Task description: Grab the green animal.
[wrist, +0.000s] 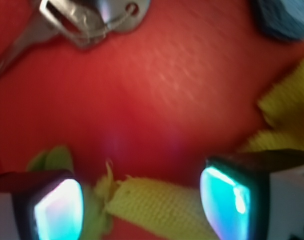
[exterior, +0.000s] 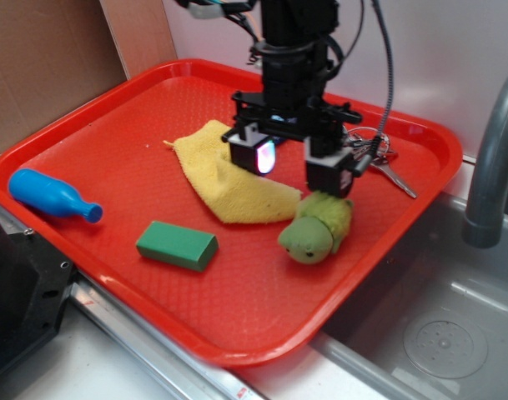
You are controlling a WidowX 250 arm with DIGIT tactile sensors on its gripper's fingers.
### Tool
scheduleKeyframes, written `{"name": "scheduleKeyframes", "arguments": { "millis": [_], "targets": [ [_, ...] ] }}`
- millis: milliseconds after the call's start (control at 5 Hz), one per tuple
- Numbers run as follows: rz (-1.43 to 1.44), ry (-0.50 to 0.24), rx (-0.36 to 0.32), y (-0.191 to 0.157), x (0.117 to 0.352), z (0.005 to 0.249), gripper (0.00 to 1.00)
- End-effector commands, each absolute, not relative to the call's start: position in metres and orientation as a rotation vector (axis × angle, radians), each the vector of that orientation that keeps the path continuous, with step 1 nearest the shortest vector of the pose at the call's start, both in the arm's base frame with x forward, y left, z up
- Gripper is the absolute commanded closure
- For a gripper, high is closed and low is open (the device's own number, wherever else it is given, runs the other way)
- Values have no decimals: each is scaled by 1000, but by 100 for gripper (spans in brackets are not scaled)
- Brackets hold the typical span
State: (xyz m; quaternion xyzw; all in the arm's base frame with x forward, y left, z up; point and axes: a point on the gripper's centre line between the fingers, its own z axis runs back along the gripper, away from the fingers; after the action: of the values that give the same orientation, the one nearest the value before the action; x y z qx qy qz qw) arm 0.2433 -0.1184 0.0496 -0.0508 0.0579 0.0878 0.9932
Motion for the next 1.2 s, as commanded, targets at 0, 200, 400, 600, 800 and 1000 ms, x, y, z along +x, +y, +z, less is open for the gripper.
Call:
{"name": "scheduleKeyframes", "arguments": {
  "millis": [0, 200, 400, 600, 800, 1000],
  "targets": [
    [144, -7, -200, -116, 223, 91, 0],
    [160, -3, -219, -128, 209, 90, 0],
    [240, -25, -221, -149, 204, 79, 0],
    [231, -53, -242, -162, 210, 69, 0],
    [246, -40, -230, -164, 220, 59, 0],
    [255, -15, -203, -160, 228, 43, 0]
  ]
}}
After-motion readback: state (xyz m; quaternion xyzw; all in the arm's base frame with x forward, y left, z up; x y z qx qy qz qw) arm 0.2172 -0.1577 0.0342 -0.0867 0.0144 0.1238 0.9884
